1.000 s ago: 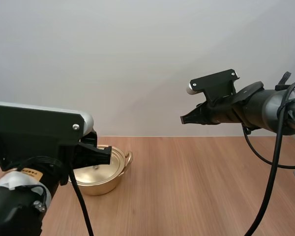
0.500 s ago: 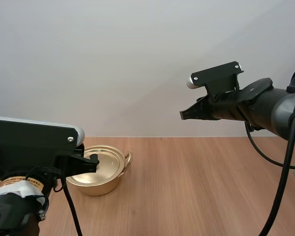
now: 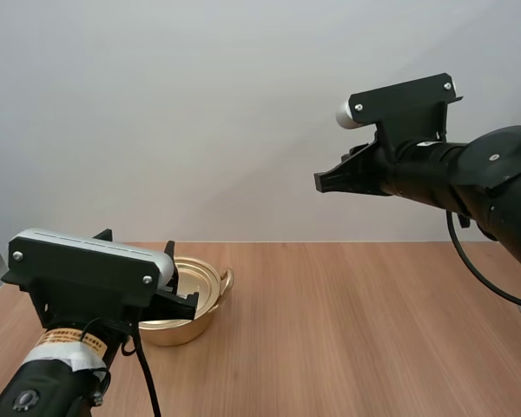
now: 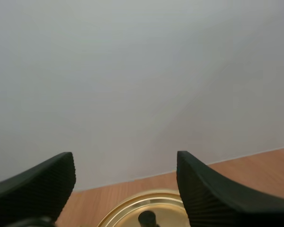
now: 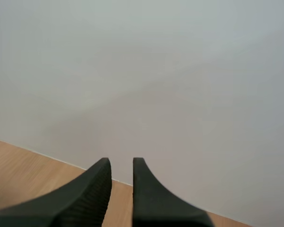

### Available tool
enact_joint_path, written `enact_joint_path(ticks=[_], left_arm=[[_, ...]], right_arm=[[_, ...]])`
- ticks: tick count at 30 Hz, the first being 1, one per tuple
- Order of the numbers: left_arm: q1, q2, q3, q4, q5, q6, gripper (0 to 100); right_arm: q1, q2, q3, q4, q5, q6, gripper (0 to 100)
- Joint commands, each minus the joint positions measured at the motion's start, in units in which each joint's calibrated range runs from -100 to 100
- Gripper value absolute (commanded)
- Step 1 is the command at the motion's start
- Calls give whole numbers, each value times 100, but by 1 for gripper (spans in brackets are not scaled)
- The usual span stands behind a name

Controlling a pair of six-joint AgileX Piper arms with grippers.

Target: Open the pot, put the car inside, and close it

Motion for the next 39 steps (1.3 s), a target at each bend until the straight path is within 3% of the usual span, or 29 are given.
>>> enact_joint_path(ticks=[1, 8, 18, 27, 39], left_arm=[[-40, 0, 143, 3, 25, -47, 98], [-20, 0, 847, 61, 25, -47, 98], [331, 0, 847, 40, 590, -498, 98], [405, 0, 847, -9, 835, -625, 98], [401, 0, 847, -9, 818, -752, 98]], right_arm=[[-11, 2, 8, -41, 270, 0, 29], [-195, 2, 8, -41, 324, 116, 29], [-195, -79, 8, -30, 603, 116, 29], [-195, -77, 8, 9, 586, 116, 29], [-195, -77, 8, -38, 586, 116, 29]])
